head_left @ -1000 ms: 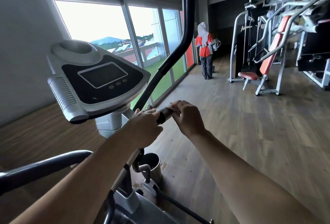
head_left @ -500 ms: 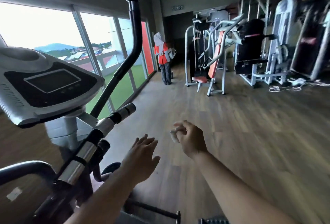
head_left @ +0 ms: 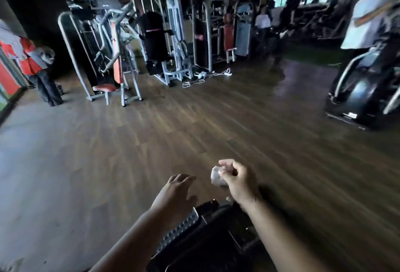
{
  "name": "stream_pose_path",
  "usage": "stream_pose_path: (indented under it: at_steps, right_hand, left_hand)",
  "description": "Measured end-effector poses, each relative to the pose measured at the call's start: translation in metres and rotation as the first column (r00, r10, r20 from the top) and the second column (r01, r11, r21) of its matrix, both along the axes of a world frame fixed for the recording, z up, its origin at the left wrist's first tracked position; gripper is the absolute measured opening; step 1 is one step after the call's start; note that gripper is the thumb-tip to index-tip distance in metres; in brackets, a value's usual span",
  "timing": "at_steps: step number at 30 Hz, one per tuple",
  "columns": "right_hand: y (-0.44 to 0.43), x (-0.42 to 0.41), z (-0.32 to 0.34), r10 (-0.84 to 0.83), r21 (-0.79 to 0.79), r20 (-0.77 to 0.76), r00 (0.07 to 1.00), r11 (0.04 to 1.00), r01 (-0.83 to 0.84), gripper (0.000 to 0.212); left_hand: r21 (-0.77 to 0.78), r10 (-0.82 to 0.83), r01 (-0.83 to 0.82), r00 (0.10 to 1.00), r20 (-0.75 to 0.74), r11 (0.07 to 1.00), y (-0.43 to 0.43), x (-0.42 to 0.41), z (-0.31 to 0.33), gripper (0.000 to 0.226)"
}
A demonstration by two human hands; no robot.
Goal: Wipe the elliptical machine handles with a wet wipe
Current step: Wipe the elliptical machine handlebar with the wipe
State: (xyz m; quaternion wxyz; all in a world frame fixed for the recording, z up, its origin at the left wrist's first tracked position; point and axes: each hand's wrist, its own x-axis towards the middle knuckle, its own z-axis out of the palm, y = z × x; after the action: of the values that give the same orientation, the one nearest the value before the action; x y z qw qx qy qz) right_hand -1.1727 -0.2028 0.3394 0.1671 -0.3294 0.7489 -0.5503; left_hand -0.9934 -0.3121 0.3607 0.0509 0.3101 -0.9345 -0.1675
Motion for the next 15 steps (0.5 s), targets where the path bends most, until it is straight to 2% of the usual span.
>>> stream_pose_path:
  at_steps: [5,8,12,15]
  right_hand:
    - [0.098,-0.122,-0.004,-0.244,-0.044,0.135,0.960,0.967,0.252,0.015]
    - [0.152,-0.202,-0.004,-0.336,-0.071,0.164,0.927,0.934,0.351,0.015]
    - [0.220,-0.310,-0.003,-0.394,-0.036,0.165,0.904,0.914,0.405,0.019]
    - [0.255,-0.385,-0.004,-0.443,0.045,0.138,0.886,0.896,0.441,0.018]
  left_hand:
    - [0.043,-0.197,0.195,0.979,0.049,0.980,0.063,-0.148,-0.011,0.060]
    - [0.076,-0.303,0.300,0.952,0.033,0.951,0.106,-0.243,-0.022,0.074]
    - [0.080,-0.345,0.341,0.938,0.038,0.937,0.156,-0.373,-0.040,0.048]
    - [0.106,-0.366,0.362,0.930,0.021,0.926,0.187,-0.459,-0.044,0.045]
